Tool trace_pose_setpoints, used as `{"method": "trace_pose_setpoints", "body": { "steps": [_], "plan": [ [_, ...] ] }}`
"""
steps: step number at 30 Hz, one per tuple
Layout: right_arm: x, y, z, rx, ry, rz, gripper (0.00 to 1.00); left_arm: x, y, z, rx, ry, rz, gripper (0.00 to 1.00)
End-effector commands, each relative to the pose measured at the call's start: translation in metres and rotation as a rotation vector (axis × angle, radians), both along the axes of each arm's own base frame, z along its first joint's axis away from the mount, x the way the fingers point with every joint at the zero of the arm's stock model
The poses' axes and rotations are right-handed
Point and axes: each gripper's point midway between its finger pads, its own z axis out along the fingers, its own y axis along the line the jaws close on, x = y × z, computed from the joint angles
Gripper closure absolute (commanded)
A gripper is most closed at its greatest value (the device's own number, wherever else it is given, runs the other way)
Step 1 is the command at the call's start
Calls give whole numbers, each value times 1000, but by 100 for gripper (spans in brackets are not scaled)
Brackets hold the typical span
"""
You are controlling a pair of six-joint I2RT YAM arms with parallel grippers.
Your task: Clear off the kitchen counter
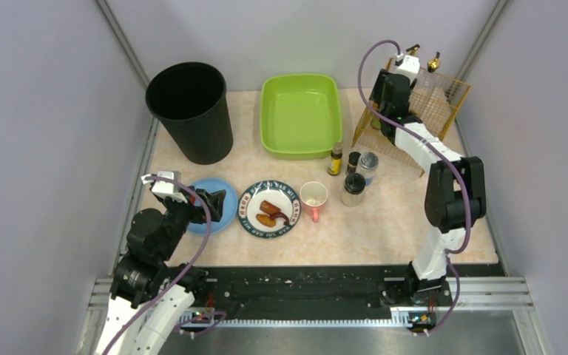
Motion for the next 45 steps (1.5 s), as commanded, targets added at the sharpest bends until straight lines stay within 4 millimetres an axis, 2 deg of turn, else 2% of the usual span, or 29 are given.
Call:
{"method": "trace_pose_setpoints", "body": {
  "steps": [1,8,12,17,23,31,36,39,40,41,42,45],
  "plan": [
    [-14,8,57,48,-109,54,40,2,-2,8,-1,-35,-9,2],
    [-27,6,76,44,-116,61,36,1,-2,8,-3,-35,-8,2],
    [-41,9,95,53,-135,84,35,1,-2,8,-4,-35,-9,2],
    [-63,22,113,75,-139,152,35,1,-2,7,-4,-34,-10,2],
    [-91,44,114,118,-101,262,34,1,-3,7,-5,-33,-14,2],
    [-138,83,83,122,15,411,34,0,-3,9,-9,-41,-17,2],
    [-157,96,51,98,105,444,33,-1,-4,10,-13,-43,-26,1],
    [-166,94,33,84,148,419,32,-2,-4,11,-14,-48,-28,1],
    [-169,92,27,83,162,406,25,-2,-4,11,-15,-48,-27,1],
    [-171,92,22,84,175,404,7,-2,-4,12,-16,-51,-27,1],
    [-174,91,17,87,186,402,1,-2,-4,11,-16,-51,-28,1],
    [-183,89,4,90,206,403,1,-2,-4,11,-15,-50,-26,1]
  ]
}}
